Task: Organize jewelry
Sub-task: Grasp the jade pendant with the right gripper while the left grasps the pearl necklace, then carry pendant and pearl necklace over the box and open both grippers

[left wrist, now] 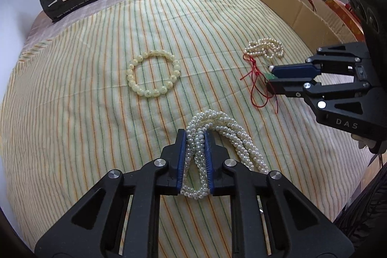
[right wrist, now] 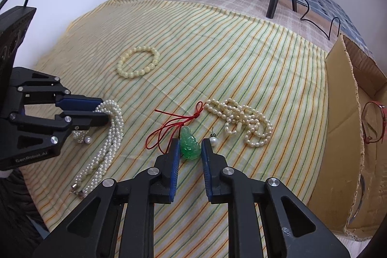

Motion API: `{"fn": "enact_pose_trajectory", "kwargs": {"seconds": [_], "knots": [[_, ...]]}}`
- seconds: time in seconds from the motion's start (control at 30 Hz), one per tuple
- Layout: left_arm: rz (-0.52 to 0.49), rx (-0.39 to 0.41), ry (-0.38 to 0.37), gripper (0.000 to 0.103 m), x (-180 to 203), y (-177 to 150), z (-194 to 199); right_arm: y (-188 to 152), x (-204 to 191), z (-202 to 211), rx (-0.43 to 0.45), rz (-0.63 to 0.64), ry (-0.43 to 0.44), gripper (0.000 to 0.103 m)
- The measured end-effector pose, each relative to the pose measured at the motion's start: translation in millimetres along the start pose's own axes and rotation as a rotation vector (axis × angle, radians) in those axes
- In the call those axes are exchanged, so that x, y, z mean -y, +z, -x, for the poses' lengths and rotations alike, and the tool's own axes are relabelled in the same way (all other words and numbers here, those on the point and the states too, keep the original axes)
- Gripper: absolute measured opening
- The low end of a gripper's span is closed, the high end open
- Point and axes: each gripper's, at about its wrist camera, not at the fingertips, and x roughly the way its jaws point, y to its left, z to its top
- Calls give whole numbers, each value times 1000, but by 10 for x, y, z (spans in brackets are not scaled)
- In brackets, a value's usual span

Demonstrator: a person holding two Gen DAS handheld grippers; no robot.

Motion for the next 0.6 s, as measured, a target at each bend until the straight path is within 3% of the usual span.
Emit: {"fn": "enact_pose_trajectory", "kwargs": {"seconds": [0.13,0.47,0.6], "knots": [[37,34,-17,5,-50,22,139,-3,-21,108,20,12,-17,16],[75,75,-32,5,-94,81,317,-7,-53,332,72,29,-69,16],[118,112,-75,5,-152,122,468,-14,-39,451,102,23,-68,16]]}}
